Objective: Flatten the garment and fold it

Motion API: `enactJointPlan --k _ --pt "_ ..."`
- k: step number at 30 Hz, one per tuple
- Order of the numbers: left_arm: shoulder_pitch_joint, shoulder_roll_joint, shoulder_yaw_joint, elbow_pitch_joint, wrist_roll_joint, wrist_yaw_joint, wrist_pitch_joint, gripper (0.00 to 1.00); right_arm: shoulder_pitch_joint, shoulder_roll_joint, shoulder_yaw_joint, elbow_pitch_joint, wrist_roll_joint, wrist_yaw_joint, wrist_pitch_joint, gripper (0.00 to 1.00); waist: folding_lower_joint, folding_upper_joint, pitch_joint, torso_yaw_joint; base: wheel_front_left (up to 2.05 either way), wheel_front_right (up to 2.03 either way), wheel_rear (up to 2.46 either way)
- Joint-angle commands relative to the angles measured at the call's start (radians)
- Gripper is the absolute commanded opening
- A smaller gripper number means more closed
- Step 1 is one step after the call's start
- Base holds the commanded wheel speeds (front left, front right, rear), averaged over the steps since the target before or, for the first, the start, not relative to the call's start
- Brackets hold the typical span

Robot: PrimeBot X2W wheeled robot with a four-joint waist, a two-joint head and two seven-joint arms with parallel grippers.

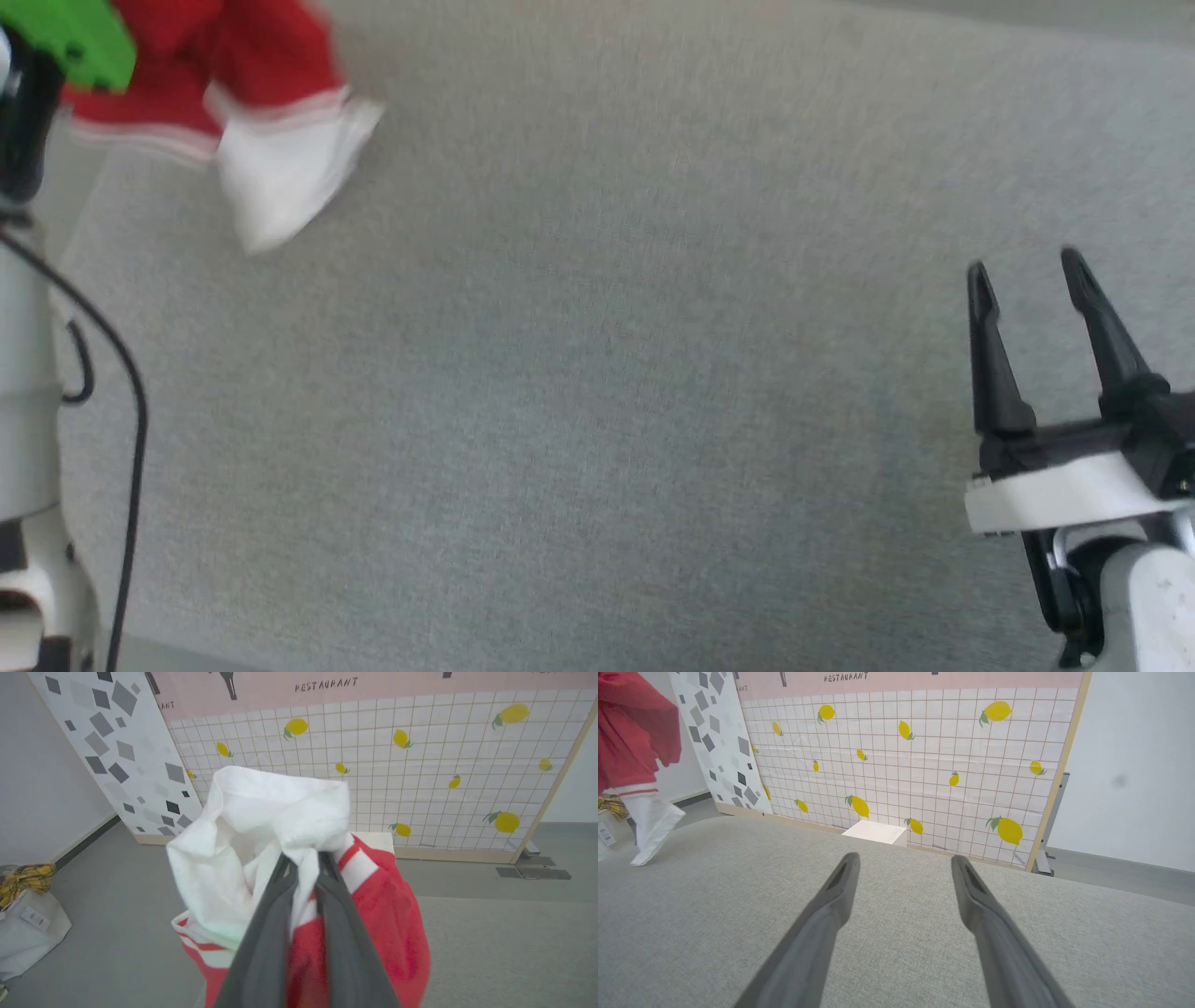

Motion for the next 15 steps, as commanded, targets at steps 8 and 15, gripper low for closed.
enactJointPlan --k 8,15 --pt "-0.071 -0.154 -0.112 -0.159 -0.028 0.036 0.12 0.0 0.062 0.019 -0.072 0.037 0.019 -0.002 -0.03 1.0 0.0 0.0 -0.237 -0.086 0.0 0.0 0.0" --pt "-0.002 -0.317 -0.219 -0.244 -0.051 0.102 0.161 0.0 0.069 0.019 -0.142 0.029 0.048 -0.002 -0.03 1.0 0.0 0.0 -0.257 -0.147 0.0 0.0 0.0"
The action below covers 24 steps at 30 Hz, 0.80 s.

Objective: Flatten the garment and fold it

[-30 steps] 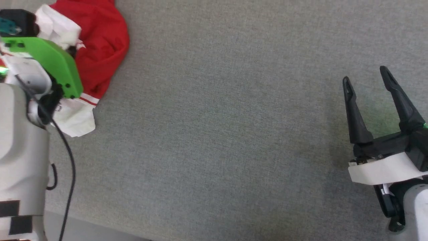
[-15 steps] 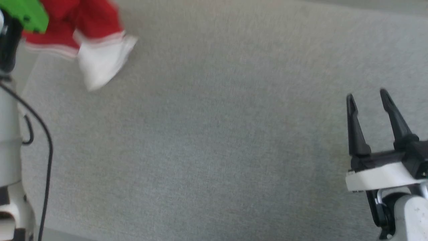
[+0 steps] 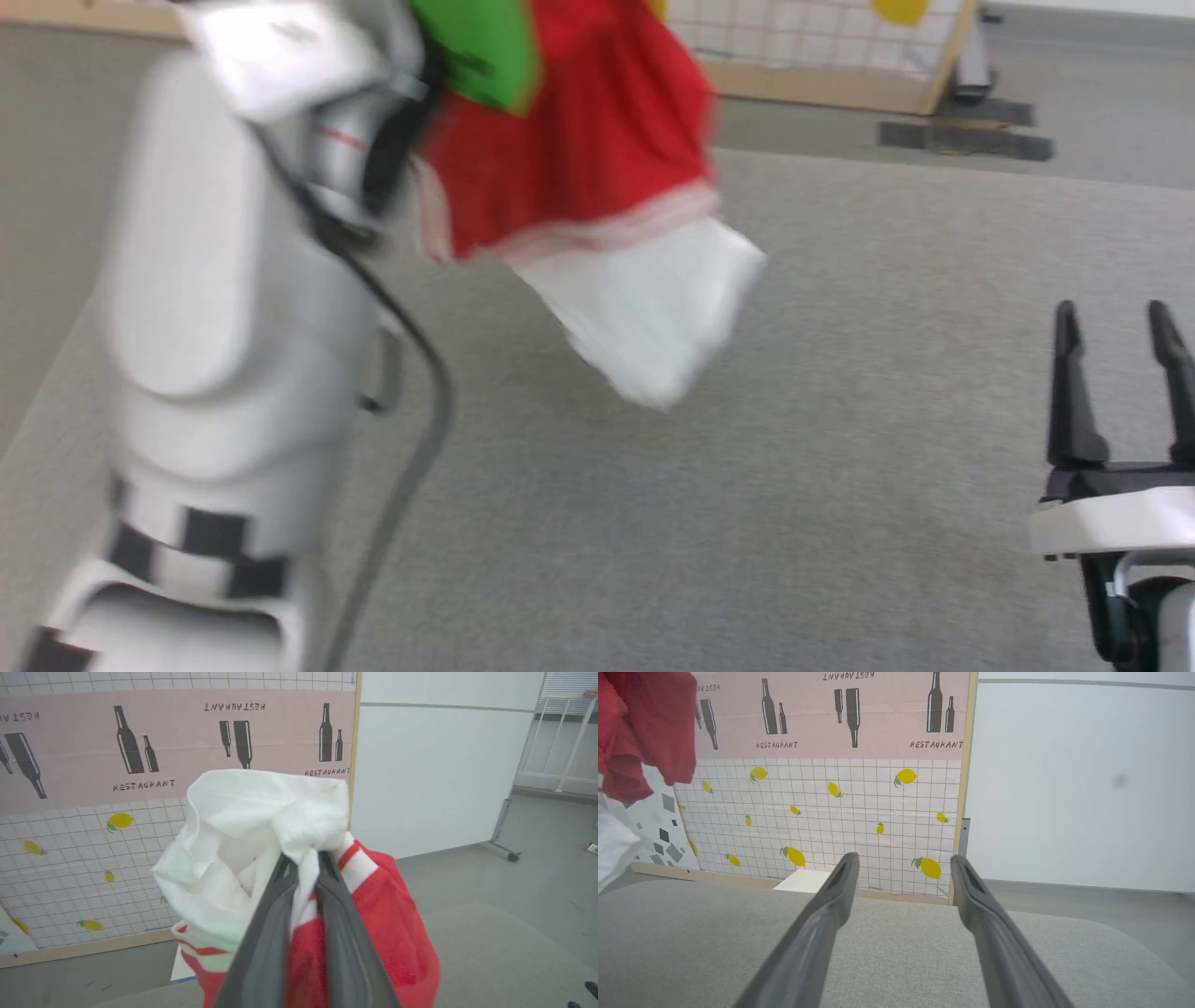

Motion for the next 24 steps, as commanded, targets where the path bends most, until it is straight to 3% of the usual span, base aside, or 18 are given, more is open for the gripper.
enactJointPlan --k 1,8,11,16,19,23,24 --pt "0.035 -0.022 -0.016 -0.013 -0.019 0.018 0.003 0.0 0.007 0.001 -0.011 -0.007 0.004 -0.002 -0.003 1.0 0.0001 -0.0001 -0.021 -0.058 0.0 0.0 0.0" --pt "0.195 -0.071 -0.185 -0.067 -0.092 0.098 -0.058 0.0 -0.003 0.001 -0.06 -0.025 0.013 -0.002 0.004 1.0 0.0001 -0.0001 0.031 -0.12 0.0 0.0 0.0" --pt "0.287 -0.072 -0.253 -0.028 -0.125 0.157 -0.116 0.0 -0.015 0.001 -0.055 -0.02 0.018 -0.002 0.004 1.0 0.0001 -0.0001 0.058 -0.15 0.0 0.0 0.0" --pt "0.382 -0.073 -0.312 0.152 -0.149 0.248 -0.214 0.0 -0.039 0.001 -0.039 -0.006 0.031 -0.002 -0.003 1.0 0.0001 -0.0001 0.105 -0.191 0.0 0.0 0.0" --pt "0.385 -0.073 -0.322 0.307 -0.128 0.277 -0.251 0.0 -0.054 0.001 -0.02 0.004 0.034 -0.002 -0.004 1.0 0.0001 -0.0001 0.133 -0.211 0.0 0.0 0.0" --pt "0.368 -0.072 -0.323 0.439 -0.127 0.276 -0.288 0.0 -0.061 0.001 -0.014 0.017 0.035 -0.002 -0.008 1.0 0.0001 -0.0001 0.151 -0.22 0.0 0.0 0.0" --pt "0.363 -0.072 -0.324 0.451 -0.133 0.27 -0.302 0.26 -0.06 0.001 -0.016 0.019 0.035 -0.002 -0.009 1.0 0.0001 -0.0001 0.151 -0.218 0.0 0.0 0.0"
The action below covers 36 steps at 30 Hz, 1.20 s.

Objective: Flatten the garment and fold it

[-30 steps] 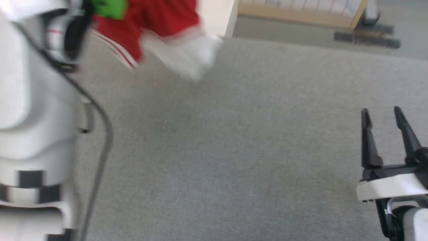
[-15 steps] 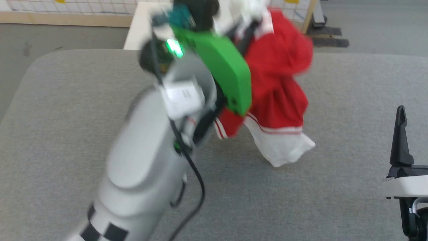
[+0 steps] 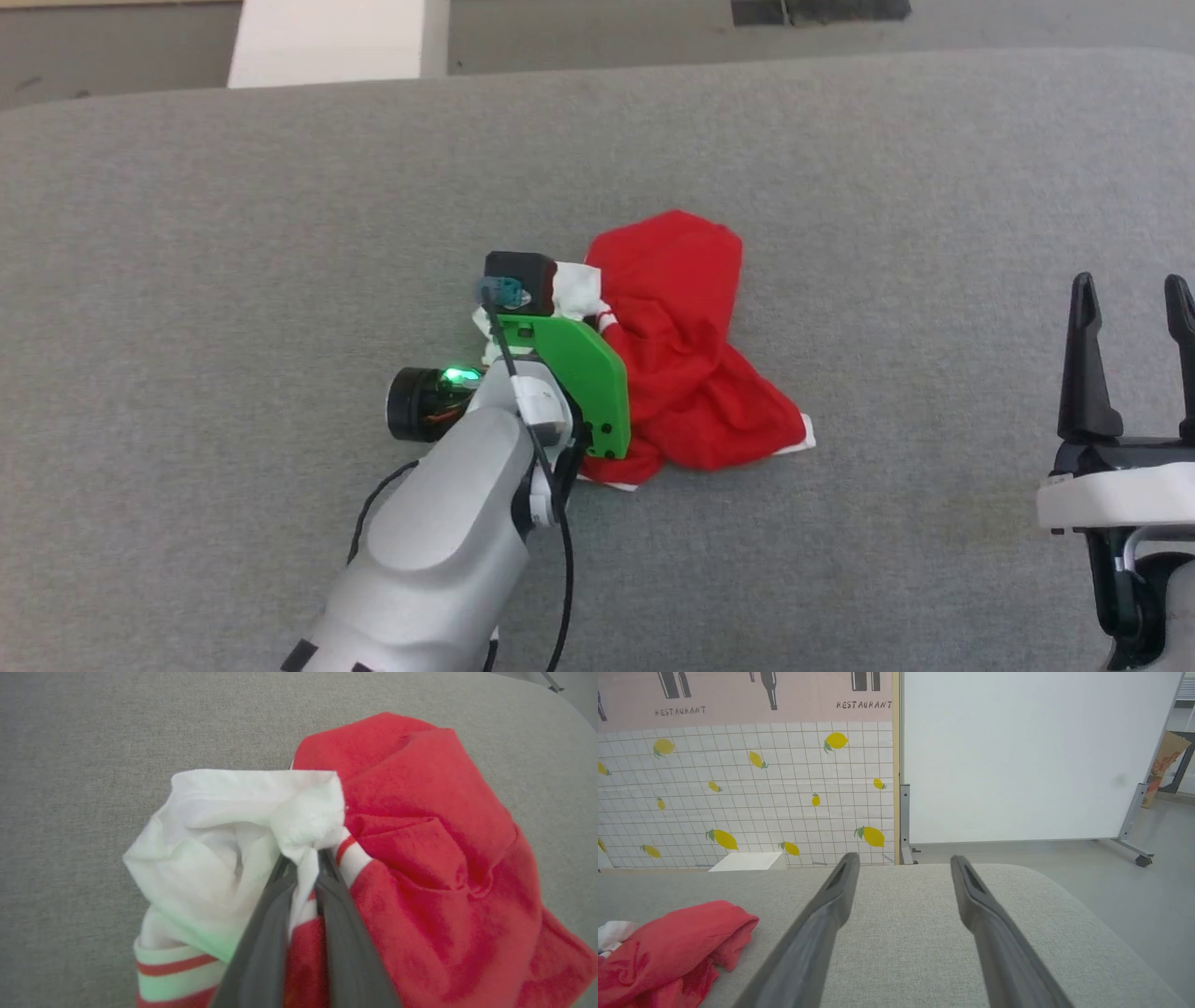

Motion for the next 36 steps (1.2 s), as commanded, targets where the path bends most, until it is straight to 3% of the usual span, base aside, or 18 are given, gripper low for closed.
enactJointPlan --k 1,8,11,17,23,27,33,36 --pt "-0.022 -0.002 0.004 0.008 -0.011 -0.008 -0.029 1.0 -0.01 0.001 -0.003 0.005 0.006 -0.002 -0.005 1.0 0.0001 -0.0001 0.017 -0.01 0.0 0.0 0.0" --pt "-0.019 0.001 0.037 -0.058 -0.051 -0.041 -0.199 1.0 0.013 0.001 -0.007 0.016 0.001 -0.002 0.005 1.0 0.0001 -0.0001 -0.046 0.027 0.0 0.0 0.0" --pt "0.034 0.041 0.07 -0.155 -0.049 -0.034 -0.276 1.0 0.03 0.001 -0.003 0.019 0.002 -0.002 0.011 1.0 0.0001 -0.0001 -0.081 0.042 0.0 0.0 0.0" --pt "0.236 0.184 0.15 -0.399 0.025 0.036 -0.474 1.0 0.063 0.001 0.01 0.021 0.005 -0.002 0.02 1.0 0.0001 -0.0001 -0.125 0.059 0.0 0.0 0.0" --pt "0.478 0.27 0.226 -0.624 0.15 0.099 -0.527 1.0 0.094 0.001 0.018 0.013 0.011 -0.002 0.024 1.0 0.0001 -0.0001 -0.131 0.07 0.0 0.0 0.0" --pt "0.654 0.248 0.283 -0.756 0.305 0.122 -0.528 1.0 0.112 0.001 0.027 0.013 0.016 -0.002 0.029 1.0 0.0001 -0.0001 -0.131 0.08 0.0 0.0 0.0" --pt "0.689 0.174 0.319 -0.768 0.334 0.064 -0.529 1.0 0.099 0.0 0.06 -0.012 0.004 -0.002 0.079 1.0 0.0001 -0.0001 -0.119 0.103 0.0 0.0 0.0" --pt "0.678 0.141 0.334 -0.768 0.347 0.031 -0.529 1.0 0.075 -0.058 0.113 -0.019 0.035 -0.002 0.17 1.0 0.0001 -0.0001 -0.096 0.111 0.0 0.0 0.0"
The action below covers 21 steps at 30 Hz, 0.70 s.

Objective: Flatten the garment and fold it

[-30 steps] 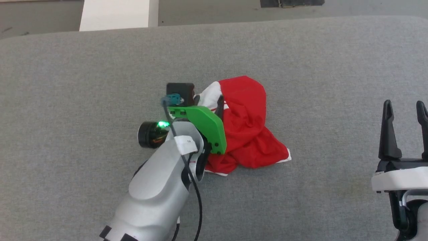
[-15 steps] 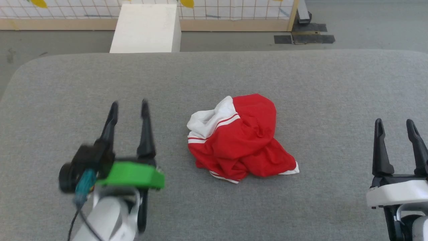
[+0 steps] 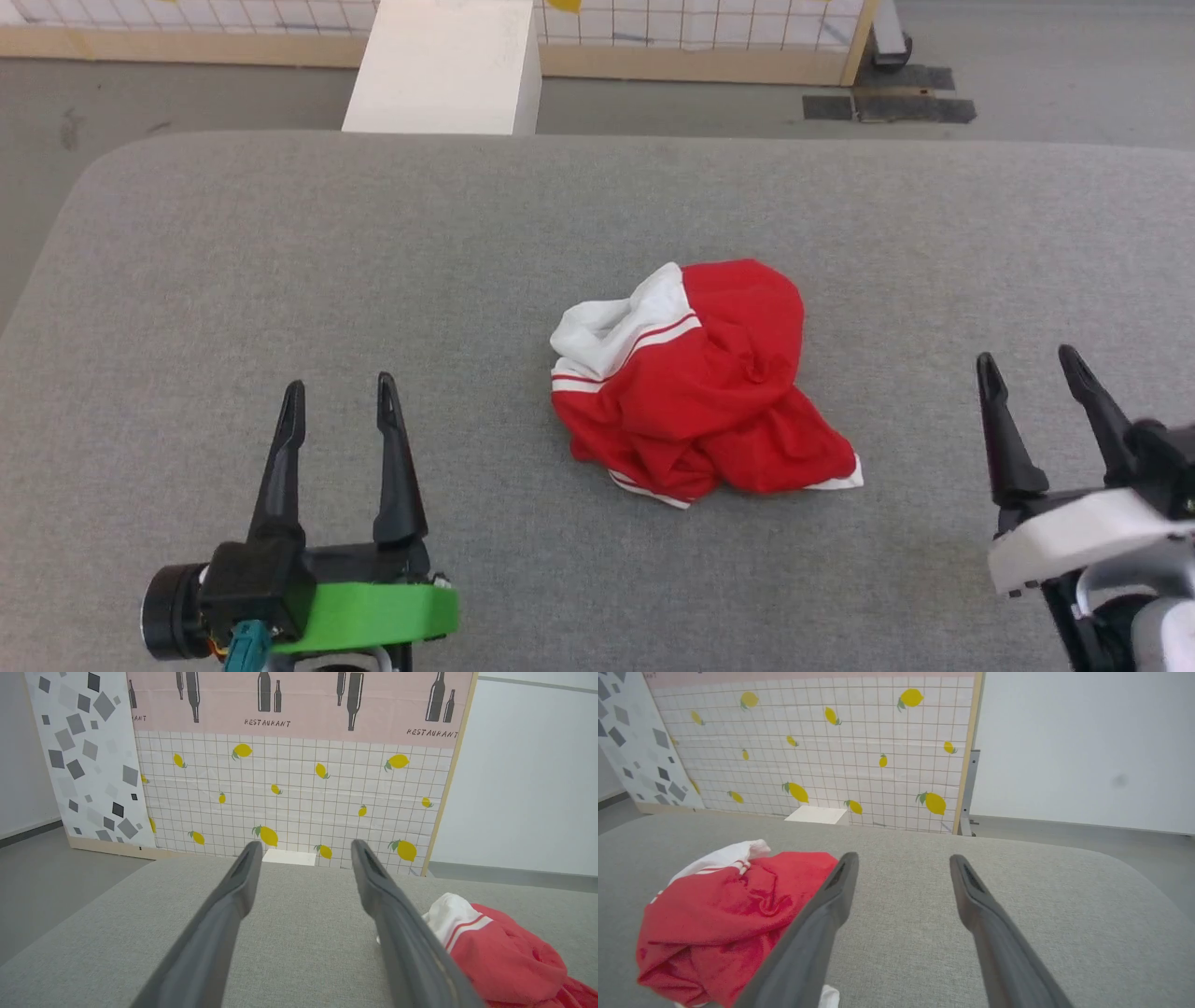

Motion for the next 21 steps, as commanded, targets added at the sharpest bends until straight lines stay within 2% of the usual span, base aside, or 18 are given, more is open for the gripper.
enactJointPlan --k 1,8,12,15,20,21 --pt "-0.01 -0.015 0.008 -0.002 0.008 -0.014 -0.004 1.0 -0.028 -0.038 0.016 -0.008 0.028 -0.002 0.037 1.0 0.0 -0.0001 0.024 0.01 0.0 0.0 0.0" --pt "-0.046 -0.08 0.039 0.017 0.037 -0.083 -0.004 1.0 -0.071 -0.29 0.184 -0.039 0.21 -0.002 0.288 1.0 0.0 -0.0001 0.1 0.04 0.0 0.0 0.0" --pt "-0.058 -0.108 0.047 0.035 0.049 -0.114 -0.004 1.0 -0.083 -0.405 0.284 -0.047 0.283 -0.002 0.372 1.0 0.0 -0.0001 0.133 0.061 0.0 0.0 0.0" --pt "-0.066 -0.122 0.049 0.048 0.056 -0.132 -0.004 1.0 -0.092 -0.455 0.354 -0.036 0.32 -0.002 0.4 1.0 0.0 -0.0001 0.152 0.078 0.0 0.0 0.0" --pt "-0.084 -0.138 0.051 0.056 0.067 -0.153 -0.004 1.0 -0.132 -0.491 0.463 0.027 0.348 -0.002 0.401 1.0 0.0 -0.0001 0.181 0.106 0.0 0.0 0.0" --pt "-0.093 -0.142 0.051 0.057 0.071 -0.162 -0.004 1.0 -0.167 -0.504 0.527 0.071 0.348 -0.002 0.388 1.0 0.0 -0.0001 0.196 0.118 0.0 0.0 0.0"
